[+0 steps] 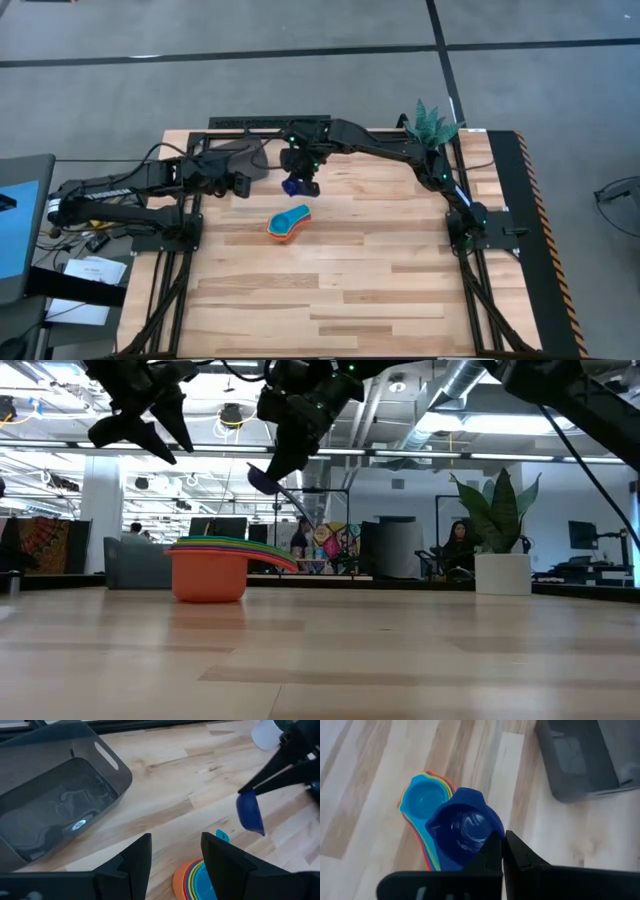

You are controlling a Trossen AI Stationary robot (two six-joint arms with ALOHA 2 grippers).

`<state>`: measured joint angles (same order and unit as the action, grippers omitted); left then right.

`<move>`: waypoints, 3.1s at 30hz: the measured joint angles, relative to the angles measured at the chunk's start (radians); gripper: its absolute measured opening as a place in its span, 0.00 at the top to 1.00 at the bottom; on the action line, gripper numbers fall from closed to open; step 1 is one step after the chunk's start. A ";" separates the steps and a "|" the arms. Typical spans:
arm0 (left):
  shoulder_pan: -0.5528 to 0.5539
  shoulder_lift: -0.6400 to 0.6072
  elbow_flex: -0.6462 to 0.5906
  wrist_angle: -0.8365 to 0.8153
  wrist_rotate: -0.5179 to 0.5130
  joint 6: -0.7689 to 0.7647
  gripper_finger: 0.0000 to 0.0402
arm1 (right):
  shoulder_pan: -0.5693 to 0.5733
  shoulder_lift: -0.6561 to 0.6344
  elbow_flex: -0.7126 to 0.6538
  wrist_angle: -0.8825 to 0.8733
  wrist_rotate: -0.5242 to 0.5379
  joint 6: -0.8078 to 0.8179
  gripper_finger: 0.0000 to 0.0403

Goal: Nest measuring cups in basket
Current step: Stack the dark blue measuring cup on top of the light blue measuring cup

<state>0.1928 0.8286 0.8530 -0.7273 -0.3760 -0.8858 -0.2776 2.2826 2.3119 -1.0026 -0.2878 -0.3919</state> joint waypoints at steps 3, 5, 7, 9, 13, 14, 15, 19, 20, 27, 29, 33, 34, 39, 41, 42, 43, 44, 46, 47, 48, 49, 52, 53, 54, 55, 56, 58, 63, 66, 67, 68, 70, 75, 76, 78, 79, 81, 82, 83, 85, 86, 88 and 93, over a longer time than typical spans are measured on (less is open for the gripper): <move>-0.011 0.018 0.000 -0.002 -0.002 -0.001 0.60 | 0.006 0.000 0.000 -0.003 0.001 -0.038 0.99; -0.014 0.031 0.000 -0.001 0.000 0.001 0.60 | 0.016 0.000 0.000 -0.009 0.002 -0.063 0.99; -0.014 0.045 0.000 -0.001 0.006 0.009 0.60 | 0.033 0.000 0.000 -0.020 0.001 -0.094 0.99; -0.014 0.060 0.000 0.000 0.012 0.014 0.60 | 0.052 0.000 0.000 -0.029 0.000 -0.119 0.99; -0.014 0.089 0.000 0.003 0.032 0.046 0.60 | 0.088 0.000 0.000 -0.040 0.002 -0.133 0.99; -0.014 0.096 0.000 0.002 0.039 0.056 0.60 | 0.096 0.000 0.000 -0.038 0.004 -0.133 0.99; -0.014 0.104 0.000 0.001 0.045 0.064 0.60 | 0.104 0.000 0.000 -0.038 0.005 -0.134 0.99; -0.014 0.127 0.000 0.007 0.057 0.094 0.60 | 0.131 0.000 -0.001 -0.037 0.006 -0.134 0.99; -0.014 0.130 0.000 0.006 0.057 0.101 0.60 | 0.138 0.000 -0.001 -0.036 0.006 -0.138 0.99; -0.014 0.141 0.000 0.009 0.060 0.141 0.60 | 0.177 0.016 -0.014 0.004 0.057 -0.212 0.99; -0.014 0.141 0.000 0.005 0.086 0.138 0.60 | 0.182 0.015 -0.031 0.060 0.079 -0.236 0.99; -0.018 0.139 0.000 0.000 0.134 0.158 0.60 | 0.185 0.016 -0.041 0.076 0.118 -0.333 0.99; -0.021 0.134 0.000 -0.010 0.139 0.172 0.60 | 0.184 0.016 -0.041 0.078 0.118 -0.360 0.99; -0.022 0.084 0.000 -0.120 0.100 0.167 0.60 | 0.184 0.015 -0.054 0.105 0.140 -0.435 0.99; -0.022 0.057 0.000 -0.138 0.082 0.167 0.60 | 0.184 0.015 -0.055 0.118 0.140 -0.468 0.99; -0.022 0.043 0.000 -0.139 0.077 0.168 0.60 | 0.184 0.015 -0.055 0.125 0.139 -0.480 0.99; -0.022 0.030 0.000 -0.142 0.072 0.171 0.60 | 0.184 0.017 -0.055 0.127 0.139 -0.493 0.99; -0.023 0.017 0.000 -0.142 0.063 0.173 0.60 | 0.184 0.027 -0.054 0.134 0.139 -0.505 0.99; -0.022 -0.009 0.000 -0.144 0.043 0.175 0.60 | 0.184 0.044 -0.054 0.142 0.139 -0.524 0.99; -0.022 -0.023 0.000 -0.144 0.032 0.175 0.60 | 0.184 0.050 -0.057 0.130 0.140 -0.529 0.98; -0.022 -0.035 0.000 -0.142 0.021 0.175 0.60 | 0.184 0.058 -0.058 0.130 0.141 -0.534 0.98; -0.022 -0.046 0.000 -0.142 0.014 0.175 0.60 | 0.185 0.069 -0.055 0.146 0.148 -0.541 0.98; -0.022 -0.072 0.000 -0.140 0.001 0.175 0.60 | 0.193 0.082 -0.056 0.133 0.227 -0.562 0.98; -0.022 -0.080 0.000 -0.139 0.000 0.175 0.60 | 0.193 0.082 -0.057 0.138 0.235 -0.563 0.98; -0.022 -0.086 0.000 -0.140 0.001 0.175 0.60 | 0.193 0.082 -0.057 0.151 0.234 -0.563 0.98; -0.022 -0.091 0.000 -0.140 0.000 0.175 0.60 | 0.193 0.081 -0.055 0.157 0.233 -0.563 0.98; -0.022 -0.092 0.000 -0.139 -0.001 0.175 0.60 | 0.193 0.080 -0.054 0.162 0.234 -0.568 0.98; -0.022 -0.096 0.000 -0.141 -0.003 0.180 0.60 | 0.193 0.080 -0.054 0.162 0.234 -0.584 0.98; -0.022 -0.096 0.000 -0.141 -0.006 0.194 0.60 | 0.194 0.080 -0.054 0.167 0.234 -0.624 0.98; -0.022 -0.096 0.000 -0.139 -0.006 0.202 0.60 | 0.205 0.080 -0.054 0.166 0.227 -0.694 0.98; -0.022 -0.096 0.000 -0.139 -0.006 0.205 0.60 | 0.210 0.080 -0.054 0.165 0.216 -0.722 0.98; -0.022 -0.096 0.000 -0.139 -0.006 0.208 0.60 | 0.215 0.080 -0.054 0.162 0.204 -0.752 0.98; -0.022 -0.096 0.000 -0.139 -0.006 0.209 0.60 | 0.224 0.080 -0.054 0.151 0.190 -0.805 0.97; -0.022 -0.096 0.000 -0.139 -0.003 0.220 0.60 | 0.239 0.080 -0.054 0.161 0.187 -0.815 0.96; -0.022 -0.096 0.000 -0.139 -0.003 0.221 0.60 | 0.241 0.080 -0.054 0.161 0.188 -0.815 0.96; -0.022 -0.096 0.000 -0.139 -0.003 0.221 0.60 | 0.242 0.080 -0.054 0.169 0.194 -0.814 0.95; -0.022 -0.096 0.000 -0.139 -0.003 0.225 0.60 | 0.242 0.080 -0.054 0.173 0.200 -0.813 0.95; -0.022 -0.096 0.000 -0.139 -0.002 0.238 0.60 | 0.242 0.080 -0.054 0.180 0.206 -0.813 0.95; -0.022 -0.096 0.000 -0.139 -0.002 0.239 0.60 | 0.241 0.080 -0.054 0.182 0.206 -0.813 0.95; -0.022 -0.096 0.000 -0.139 -0.002 0.239 0.60 | 0.241 0.080 -0.054 0.181 0.206 -0.813 0.95; -0.022 -0.096 0.000 -0.139 -0.001 0.241 0.60 | 0.241 0.080 -0.054 0.180 0.206 -0.813 0.94; -0.022 -0.096 0.000 -0.139 0.000 0.246 0.60 | 0.241 0.080 -0.054 0.180 0.206 -0.813 0.93; -0.022 -0.096 0.000 -0.139 0.004 0.251 0.60 | 0.241 0.080 -0.054 0.181 0.206 -0.813 0.91; -0.022 -0.096 0.000 -0.139 0.004 0.254 0.60 | 0.241 0.080 -0.054 0.180 0.206 -0.811 0.85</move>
<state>0.1703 0.7326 0.8528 -0.8665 -0.3717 -0.6315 -0.0368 2.3627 2.2578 -0.8223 -0.0818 -1.2032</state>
